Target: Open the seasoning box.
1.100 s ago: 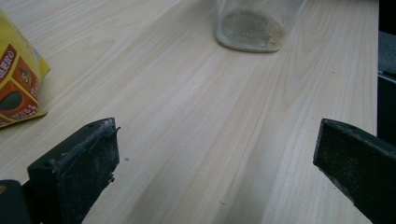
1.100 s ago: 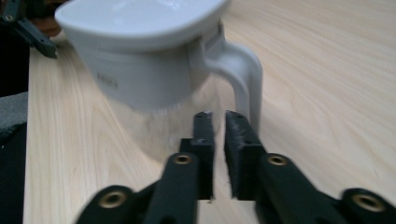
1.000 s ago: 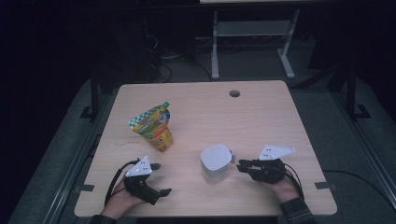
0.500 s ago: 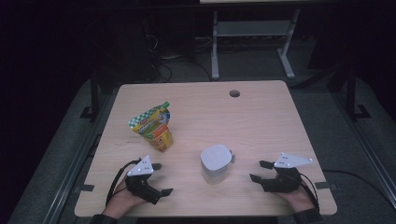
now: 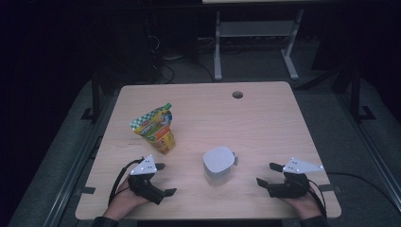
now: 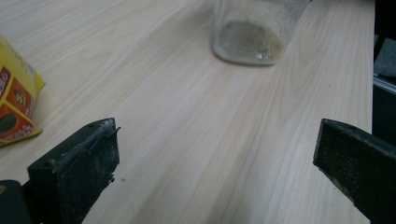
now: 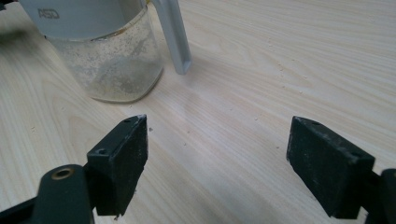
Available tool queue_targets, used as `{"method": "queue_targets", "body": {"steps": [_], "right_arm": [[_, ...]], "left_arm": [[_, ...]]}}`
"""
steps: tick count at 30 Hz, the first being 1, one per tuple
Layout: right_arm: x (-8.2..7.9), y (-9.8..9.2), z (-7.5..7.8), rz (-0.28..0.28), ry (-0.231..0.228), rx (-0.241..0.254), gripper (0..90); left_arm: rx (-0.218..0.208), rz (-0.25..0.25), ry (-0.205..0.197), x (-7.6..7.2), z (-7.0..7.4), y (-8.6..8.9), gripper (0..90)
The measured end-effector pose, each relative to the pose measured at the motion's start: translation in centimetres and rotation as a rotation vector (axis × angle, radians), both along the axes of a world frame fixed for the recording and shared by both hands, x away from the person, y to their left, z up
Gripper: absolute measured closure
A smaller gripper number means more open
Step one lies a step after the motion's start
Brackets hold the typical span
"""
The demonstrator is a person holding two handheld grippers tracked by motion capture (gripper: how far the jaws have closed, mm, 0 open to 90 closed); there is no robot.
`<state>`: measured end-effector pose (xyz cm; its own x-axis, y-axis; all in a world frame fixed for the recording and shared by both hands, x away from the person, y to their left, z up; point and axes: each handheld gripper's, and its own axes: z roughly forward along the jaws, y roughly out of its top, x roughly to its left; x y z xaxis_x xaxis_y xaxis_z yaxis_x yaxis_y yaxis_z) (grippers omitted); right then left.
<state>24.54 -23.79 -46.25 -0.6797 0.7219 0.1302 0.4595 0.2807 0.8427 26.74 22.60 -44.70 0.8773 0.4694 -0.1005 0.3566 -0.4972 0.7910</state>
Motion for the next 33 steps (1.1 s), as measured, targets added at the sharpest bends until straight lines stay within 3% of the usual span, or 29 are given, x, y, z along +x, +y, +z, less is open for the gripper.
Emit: {"method": "queue_targets", "body": {"steps": [11,19,33], "right_arm": [[0.2,0.2,-0.2,0.007,-0.008,0.005,18.9],[0.2,0.5,-0.1,0.019,-0.026,0.007,19.0],[0.4,0.6,-0.3,0.022,-0.019,0.012,18.9]], "left_arm": [[0.016,-0.041,-0.034,0.3,1.1,-1.7,0.0],[-0.015,-0.072,-0.043,0.9,2.0,-3.6,0.0],[-0.023,-0.13,-0.062,1.6,2.6,-7.1,3.1]]}}
